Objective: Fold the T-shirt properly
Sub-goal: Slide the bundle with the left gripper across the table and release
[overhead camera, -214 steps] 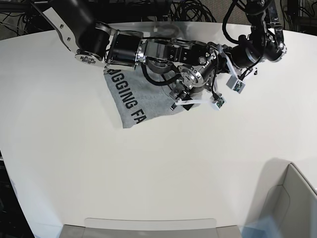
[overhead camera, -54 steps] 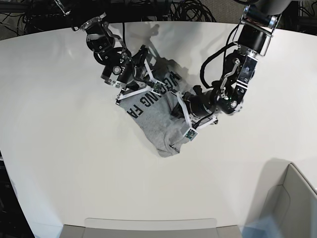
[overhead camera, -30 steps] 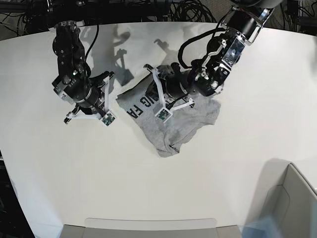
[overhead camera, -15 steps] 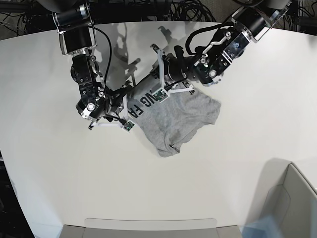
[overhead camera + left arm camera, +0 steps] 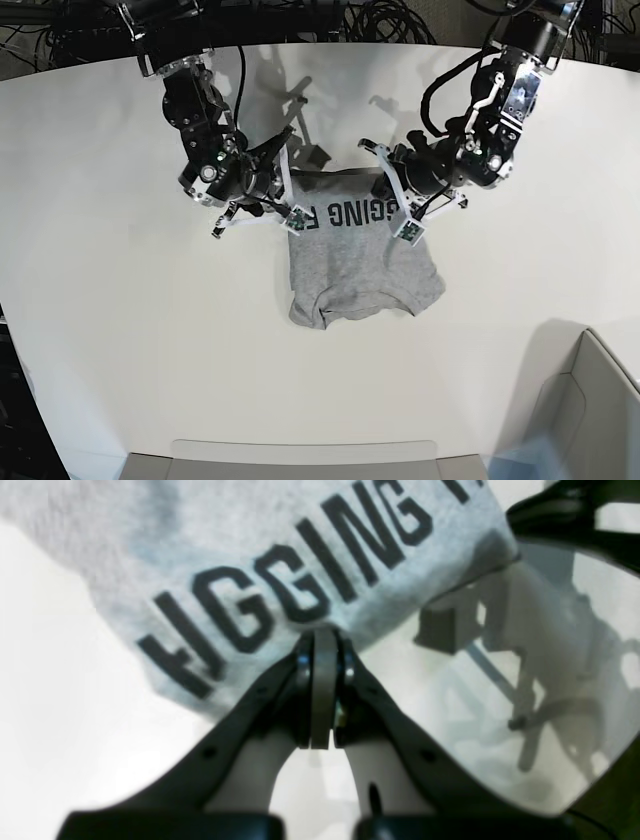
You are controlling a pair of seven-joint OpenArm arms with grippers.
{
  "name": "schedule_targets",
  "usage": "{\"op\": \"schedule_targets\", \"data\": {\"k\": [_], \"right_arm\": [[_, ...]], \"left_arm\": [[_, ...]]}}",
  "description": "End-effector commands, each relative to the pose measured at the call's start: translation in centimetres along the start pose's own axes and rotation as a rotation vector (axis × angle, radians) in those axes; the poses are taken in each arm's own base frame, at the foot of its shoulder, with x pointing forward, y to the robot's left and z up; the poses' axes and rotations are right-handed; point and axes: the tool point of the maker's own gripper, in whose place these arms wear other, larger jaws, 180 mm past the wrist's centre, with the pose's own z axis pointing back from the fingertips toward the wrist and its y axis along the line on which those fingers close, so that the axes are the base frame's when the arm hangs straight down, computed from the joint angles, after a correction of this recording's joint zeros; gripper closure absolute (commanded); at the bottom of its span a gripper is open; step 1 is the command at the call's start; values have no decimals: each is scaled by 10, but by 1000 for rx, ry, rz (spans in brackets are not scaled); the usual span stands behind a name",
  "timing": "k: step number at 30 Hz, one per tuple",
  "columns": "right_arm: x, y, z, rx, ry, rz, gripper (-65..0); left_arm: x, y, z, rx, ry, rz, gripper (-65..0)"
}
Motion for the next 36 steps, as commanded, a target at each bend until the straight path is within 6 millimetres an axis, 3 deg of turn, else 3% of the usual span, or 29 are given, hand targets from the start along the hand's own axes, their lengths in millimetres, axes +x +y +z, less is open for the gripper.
{"op": "schedule_targets", "data": {"k": [1, 5, 8, 10, 12, 19, 22, 27, 32, 36], "right_arm": [[0, -21, 14, -62, -26, -23, 0], [-34, -50, 44, -172, -34, -154, 0], [-74, -63, 59, -229, 22, -209, 0], [-95, -62, 62, -237, 61, -220, 0], [-116, -60, 65, -240, 103, -232, 0], [-154, -61, 75, -263, 170, -301, 0], [-159, -60, 76, -264, 180, -307, 0], [-157, -59, 75, -260, 177, -301, 0], [-155, -58, 74, -257, 172, -302, 0], [-154, -58, 74, -257, 171, -303, 0]], "left_arm": [[27, -1, 12, 4, -94, -25, 0], [58, -17, 19, -27, -228, 22, 0], [73, -23, 5, -55, -270, 76, 0], [87, -25, -7, -70, -280, 82, 0], [89, -21, -22, -72, -261, 105, 0], [54, 20, -66, -4, -195, 227, 0], [30, 47, -66, 53, -155, 226, 0], [-3, 88, -50, 142, -114, 207, 0], [-23, 140, -20, 256, -142, 300, 0], [-43, 168, 2, 284, -101, 242, 0]]}}
